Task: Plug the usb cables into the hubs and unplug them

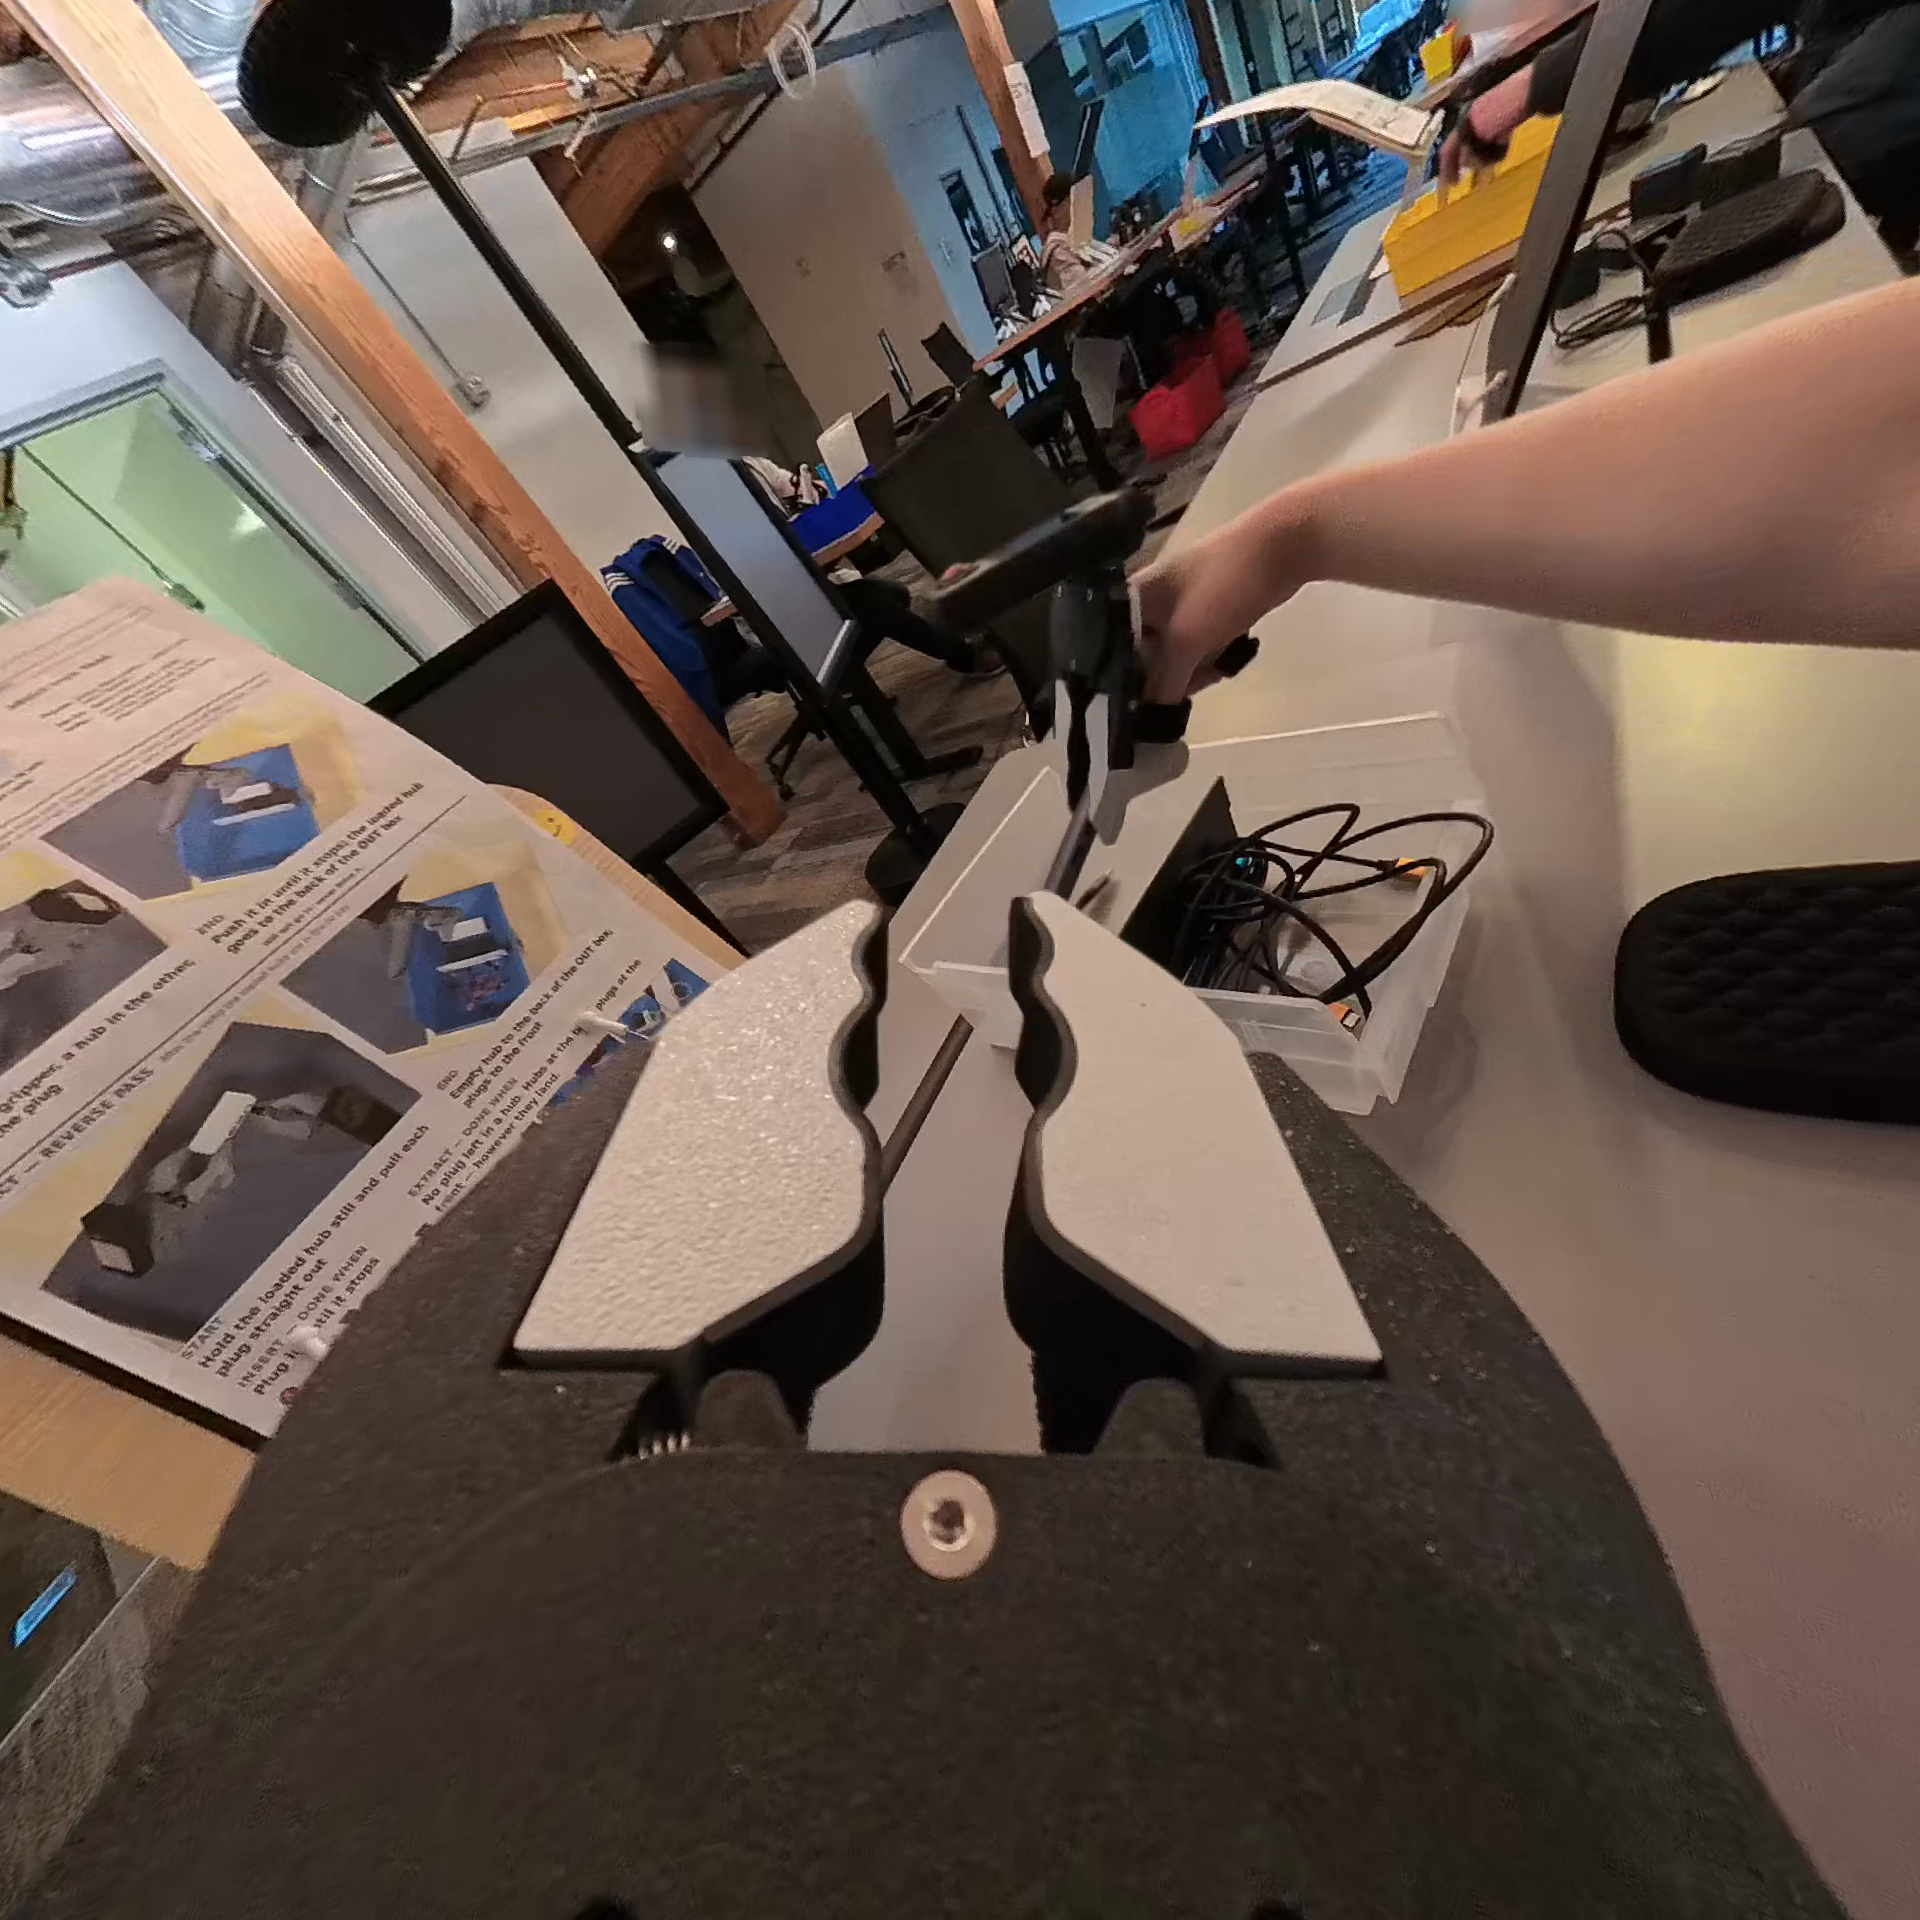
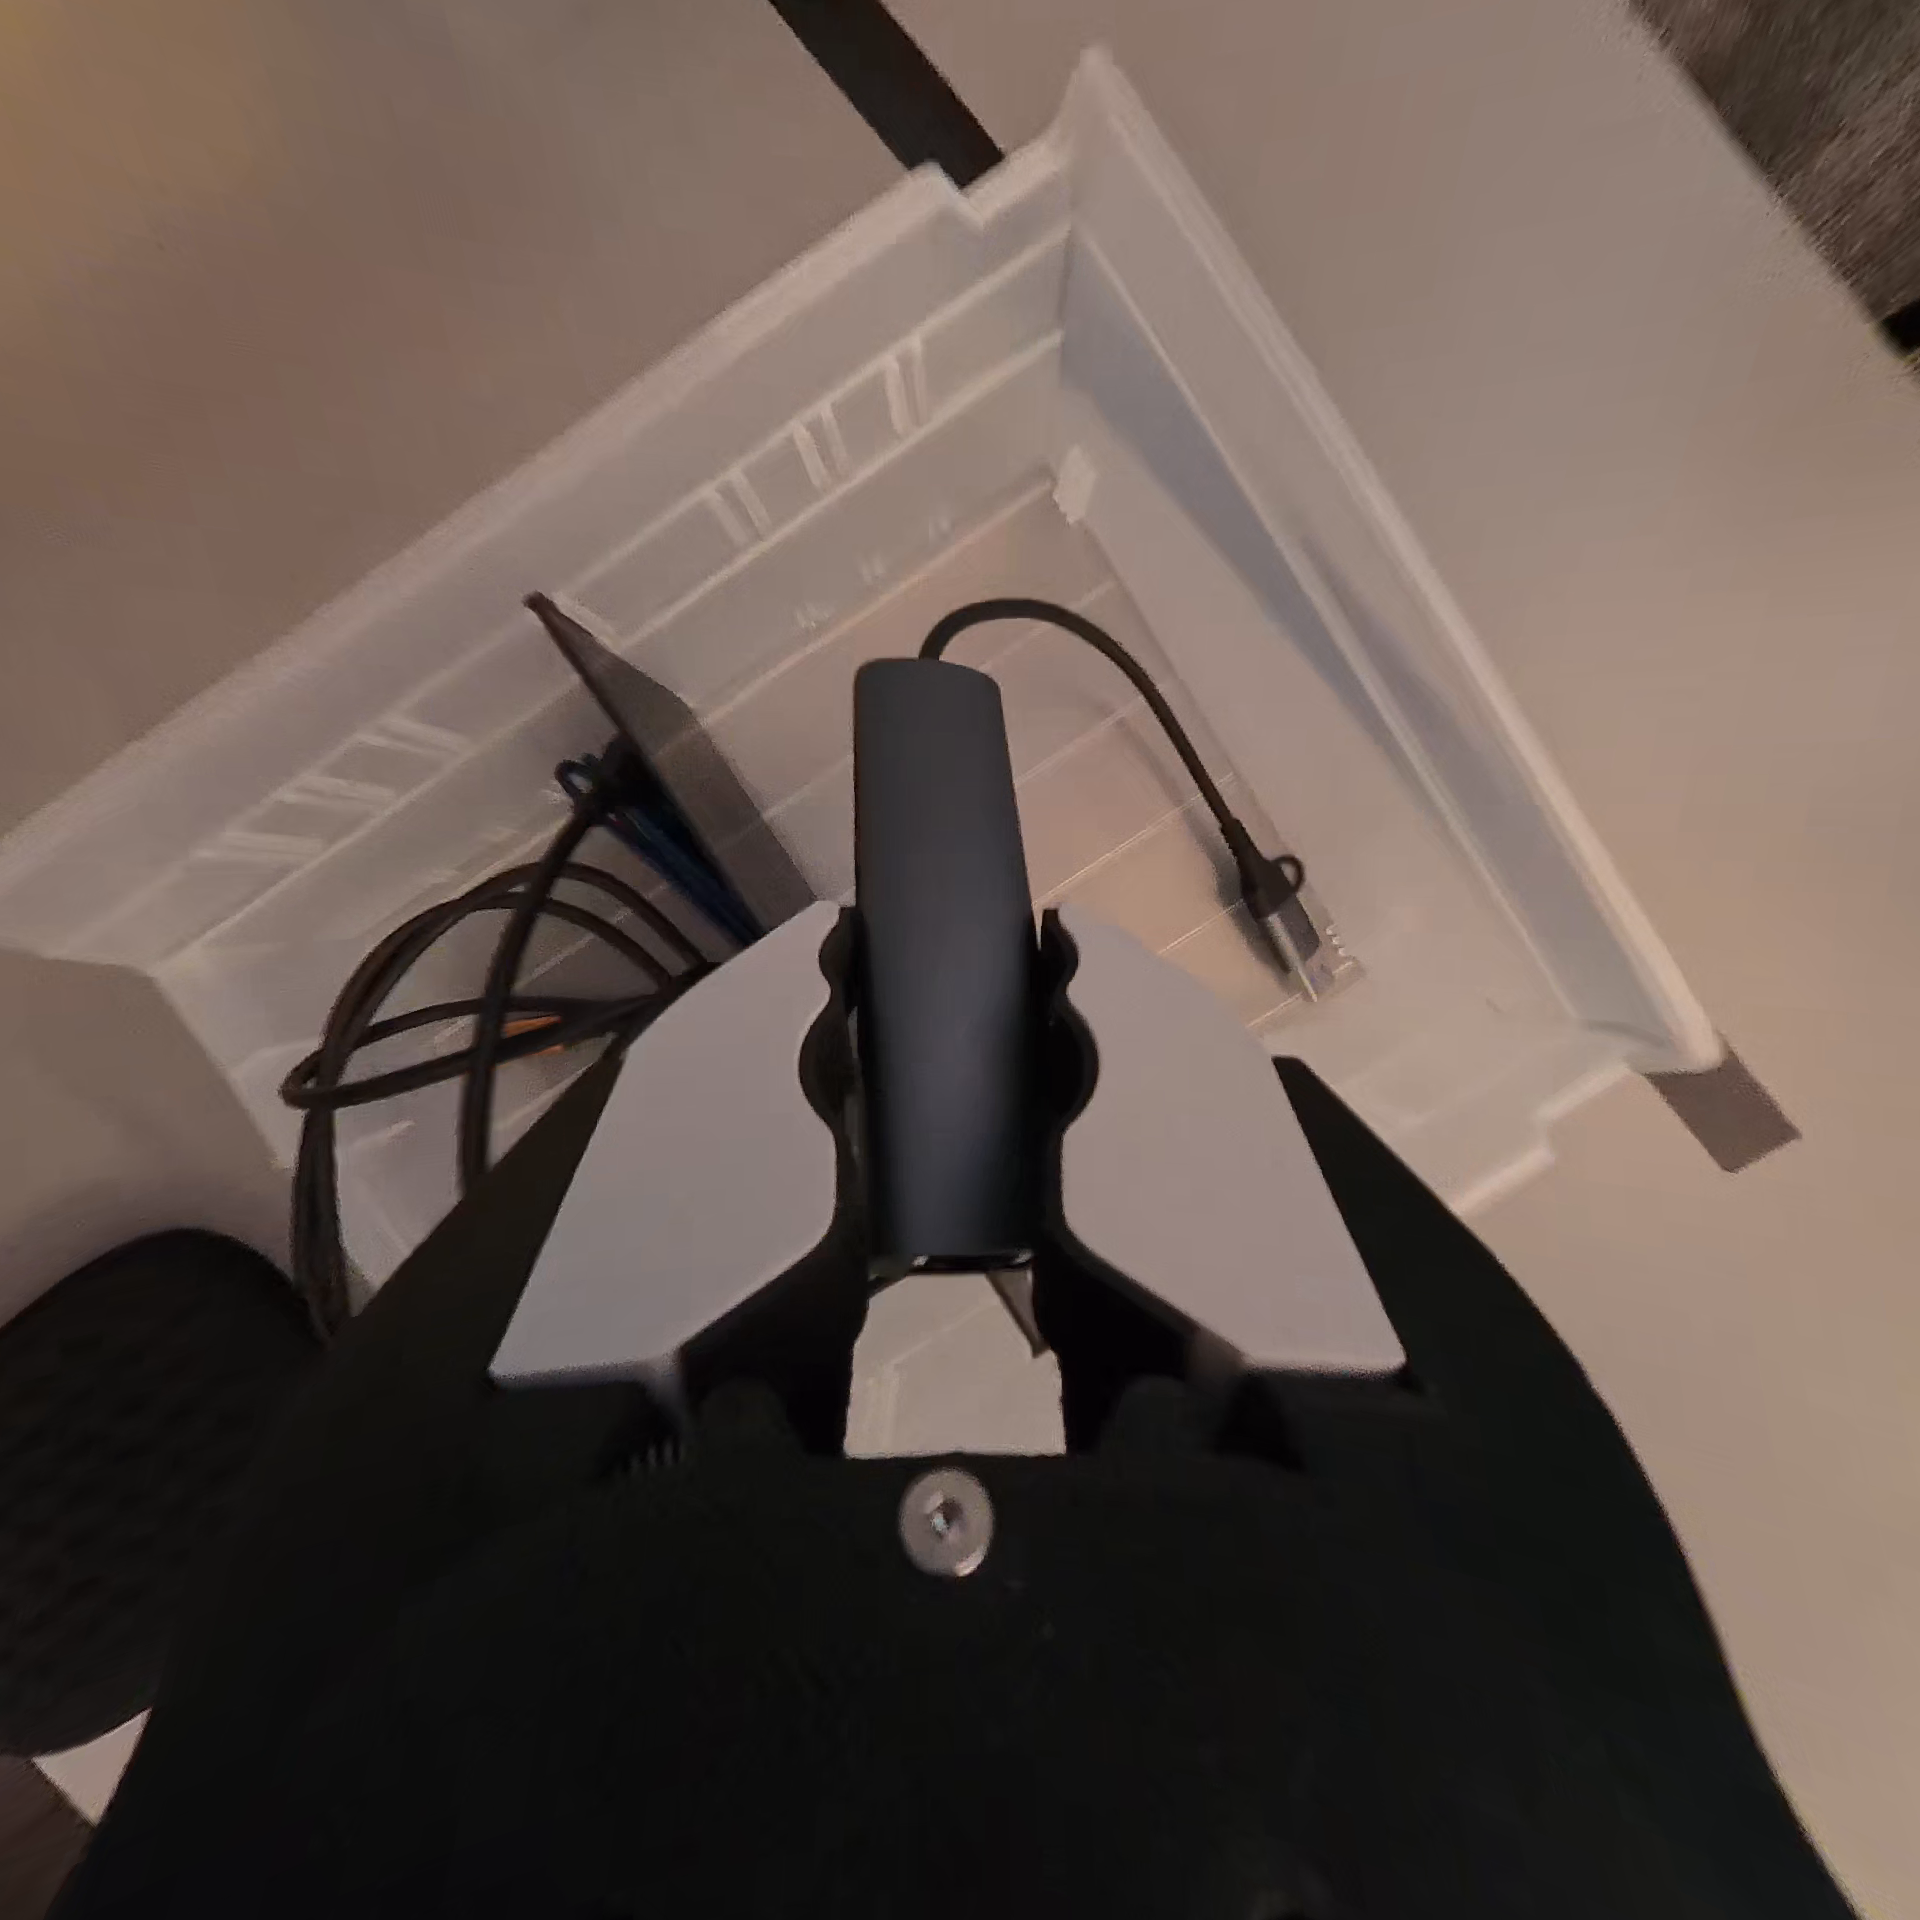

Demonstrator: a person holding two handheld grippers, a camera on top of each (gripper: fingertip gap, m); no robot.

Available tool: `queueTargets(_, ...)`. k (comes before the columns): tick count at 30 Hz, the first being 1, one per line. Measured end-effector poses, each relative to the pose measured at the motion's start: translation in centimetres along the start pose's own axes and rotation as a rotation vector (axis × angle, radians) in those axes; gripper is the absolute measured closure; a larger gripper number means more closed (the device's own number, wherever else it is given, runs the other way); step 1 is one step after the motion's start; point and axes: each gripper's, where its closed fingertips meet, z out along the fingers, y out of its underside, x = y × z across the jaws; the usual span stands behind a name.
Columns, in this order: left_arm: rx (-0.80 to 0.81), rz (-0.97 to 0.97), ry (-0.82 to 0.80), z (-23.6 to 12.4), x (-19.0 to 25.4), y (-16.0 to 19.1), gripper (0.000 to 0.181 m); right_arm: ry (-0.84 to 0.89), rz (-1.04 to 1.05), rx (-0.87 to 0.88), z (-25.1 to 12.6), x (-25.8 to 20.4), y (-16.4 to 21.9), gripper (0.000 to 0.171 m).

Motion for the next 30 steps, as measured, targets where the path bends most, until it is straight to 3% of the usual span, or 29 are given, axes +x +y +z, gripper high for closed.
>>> queueTargets(5, -0.031, -0.001, 0.026, 0.6, 0.5, 0.5, 0.161, -0.138, 0.012, -0.069, 2.6, -1.4, 1.7, 0.136)
queueTargets(9, -0.049, -0.002, 0.029, 0.7, 0.6, 0.7, 0.16, -0.091, -0.05, 0.092, -0.9, -2.0, 0.2, 0.136)
queueTargets(12, -0.034, -0.008, 0.02, 0.3, 0.3, 0.5, 0.16, 0.167, 0.034, 0.283, -6.8, -1.6, 0.6, 0.129)
queueTargets(13, -0.031, -0.015, 0.017, 0.2, 0.1, 0.5, 0.16, 0.268, 0.097, 0.286, -8.3, -1.4, 2.4, 0.116)
queueTargets(15, -0.019, -0.032, 0.009, 0.0, -0.3, 0.3, 0.16, 0.477, 0.234, 0.253, -9.7, -0.2, 6.9, 0.112)
queueTargets(17, -0.007, -0.048, 0.006, -0.1, -0.4, 0.1, 0.16, 0.501, 0.347, 0.165, -8.8, -0.3, 10.5, 0.112)
queueTargets(20, -0.018, -0.041, 0.003, -0.1, -0.1, 0.0, 0.16, 0.29, 0.48, 0.057, -5.2, -3.3, 12.4, 0.125)
queueTargets(24, -0.008, -0.017, -0.01, -0.7, 0.3, -0.7, 0.161, 0.306, 0.497, -0.223, -2.4, -4.6, 15.6, 0.154)
queueTargets(27, -0.031, -0.025, -0.005, -1.0, 0.8, -0.4, 0.164, 0.218, 0.606, -0.152, -2.4, -5.7, 16.1, 0.162)
queueTargets(30, -0.079, -0.023, -0.027, -1.5, 0.9, 0.4, 0.163, 0.264, 0.618, -0.136, -3.7, -5.6, 18.3, 0.163)
